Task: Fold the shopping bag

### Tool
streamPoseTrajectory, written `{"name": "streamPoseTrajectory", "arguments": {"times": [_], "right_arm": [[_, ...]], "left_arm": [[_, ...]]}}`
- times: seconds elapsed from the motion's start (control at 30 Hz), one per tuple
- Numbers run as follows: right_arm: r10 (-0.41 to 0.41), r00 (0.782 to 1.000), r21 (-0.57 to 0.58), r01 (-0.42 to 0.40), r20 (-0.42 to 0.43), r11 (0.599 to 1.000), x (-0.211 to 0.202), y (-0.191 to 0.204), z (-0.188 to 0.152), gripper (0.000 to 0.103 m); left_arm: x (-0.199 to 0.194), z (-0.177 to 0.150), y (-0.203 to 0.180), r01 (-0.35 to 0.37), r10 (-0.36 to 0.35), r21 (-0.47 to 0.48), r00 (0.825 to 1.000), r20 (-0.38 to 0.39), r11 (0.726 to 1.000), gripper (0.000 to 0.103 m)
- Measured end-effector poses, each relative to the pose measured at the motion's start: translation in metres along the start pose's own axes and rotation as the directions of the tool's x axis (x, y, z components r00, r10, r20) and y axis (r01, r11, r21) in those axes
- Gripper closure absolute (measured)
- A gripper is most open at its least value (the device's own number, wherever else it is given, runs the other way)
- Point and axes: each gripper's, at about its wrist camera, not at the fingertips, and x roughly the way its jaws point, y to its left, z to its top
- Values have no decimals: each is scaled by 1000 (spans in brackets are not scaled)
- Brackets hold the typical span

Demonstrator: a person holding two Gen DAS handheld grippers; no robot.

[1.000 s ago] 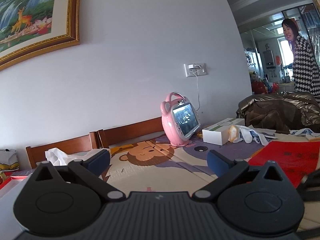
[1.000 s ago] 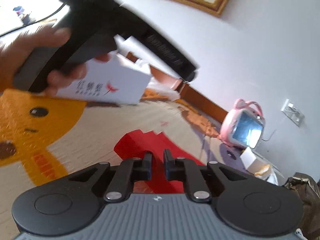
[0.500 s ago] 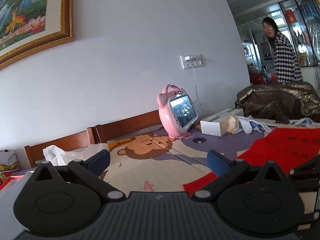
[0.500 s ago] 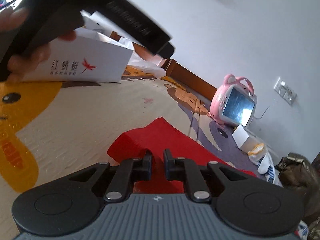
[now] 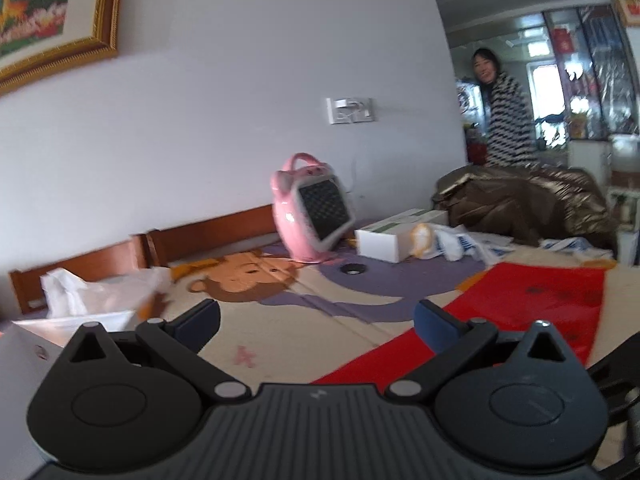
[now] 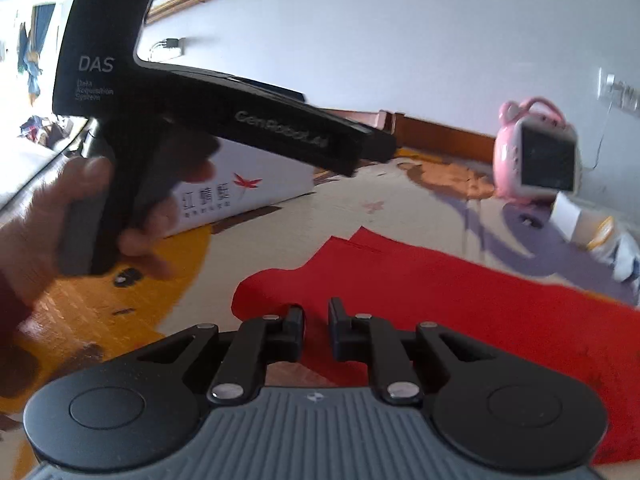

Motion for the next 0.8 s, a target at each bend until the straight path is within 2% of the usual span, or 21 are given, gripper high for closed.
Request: {"name": "streamPoseTrajectory", "arguments": {"times": [0.27, 0.43, 0.5, 0.67, 0.8], "right_arm": [[57, 998, 9, -57, 3, 998, 4, 18, 3, 87], [61, 998, 8, -61, -9, 998, 8, 24, 6, 86], [57, 998, 12, -57, -15, 998, 7, 25, 7, 81], [36, 999, -15, -36, -26, 999, -1, 26, 4, 57], [31, 999, -8, -31, -11, 999, -20, 15, -4, 48]], "left_arm": [[-2, 0, -25, 75, -75, 41, 997, 13, 996, 1], [-5, -3, -40, 80, -82, 101, 996, 18, 992, 1], [1, -5, -45, 67, -66, 121, 998, -6, 990, 1], [13, -10, -49, 2, 5, 140, 999, -51, 990, 1], [20, -14, -49, -36, 50, 166, 995, -80, 985, 1]]}}
